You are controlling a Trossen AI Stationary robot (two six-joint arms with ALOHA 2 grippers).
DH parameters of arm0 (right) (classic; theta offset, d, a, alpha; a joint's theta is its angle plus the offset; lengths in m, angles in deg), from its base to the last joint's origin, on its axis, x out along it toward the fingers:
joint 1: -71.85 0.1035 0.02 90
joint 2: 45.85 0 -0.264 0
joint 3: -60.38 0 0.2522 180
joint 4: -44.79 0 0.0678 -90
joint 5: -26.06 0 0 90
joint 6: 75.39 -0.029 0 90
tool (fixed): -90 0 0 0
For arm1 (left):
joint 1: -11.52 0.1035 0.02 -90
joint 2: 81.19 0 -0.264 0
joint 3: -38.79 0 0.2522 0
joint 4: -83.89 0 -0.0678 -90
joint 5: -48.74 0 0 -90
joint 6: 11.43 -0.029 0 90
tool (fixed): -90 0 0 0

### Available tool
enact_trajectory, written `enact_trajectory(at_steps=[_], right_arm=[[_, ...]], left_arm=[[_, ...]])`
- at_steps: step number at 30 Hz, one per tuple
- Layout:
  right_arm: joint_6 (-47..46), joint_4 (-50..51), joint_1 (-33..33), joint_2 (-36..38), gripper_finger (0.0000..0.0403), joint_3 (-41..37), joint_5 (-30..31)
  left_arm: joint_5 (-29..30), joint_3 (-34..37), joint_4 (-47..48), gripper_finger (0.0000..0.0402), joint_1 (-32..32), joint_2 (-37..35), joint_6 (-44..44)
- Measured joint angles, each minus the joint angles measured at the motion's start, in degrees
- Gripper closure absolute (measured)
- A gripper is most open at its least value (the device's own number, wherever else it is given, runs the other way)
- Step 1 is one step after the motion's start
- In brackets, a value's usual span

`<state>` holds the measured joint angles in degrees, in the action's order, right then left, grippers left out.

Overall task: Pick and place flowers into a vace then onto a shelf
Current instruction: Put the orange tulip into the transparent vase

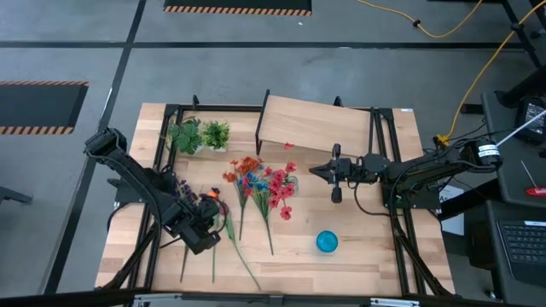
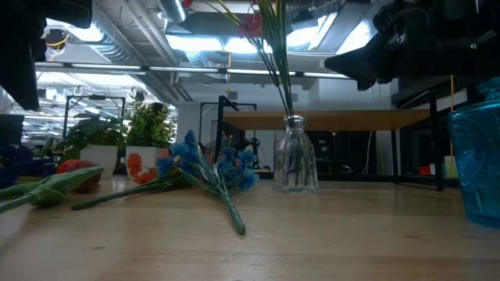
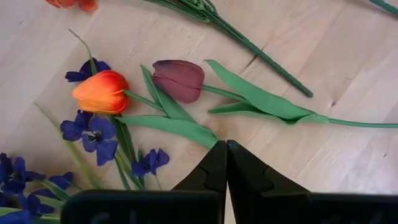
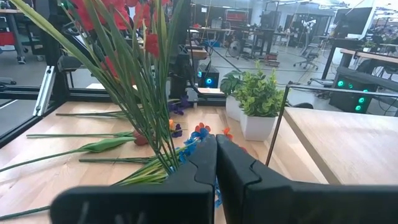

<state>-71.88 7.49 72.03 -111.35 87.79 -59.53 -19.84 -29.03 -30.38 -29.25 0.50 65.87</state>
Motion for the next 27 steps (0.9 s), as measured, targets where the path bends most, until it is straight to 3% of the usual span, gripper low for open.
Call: enact_trajectory(at_steps=[16, 27], right_arm=[[0.0, 0.3, 0.0, 0.0, 0.0392, 0.0, 0.0], [0.0, 0.3, 0.0, 0.0, 0.0392, 0.0, 0.0]], left_arm=[[2.0, 0.0, -1.0, 0.0328, 0.0, 0.0, 2.2], [2.9, 0.0, -1.0, 0.0281, 0.0, 0.0, 11.4]])
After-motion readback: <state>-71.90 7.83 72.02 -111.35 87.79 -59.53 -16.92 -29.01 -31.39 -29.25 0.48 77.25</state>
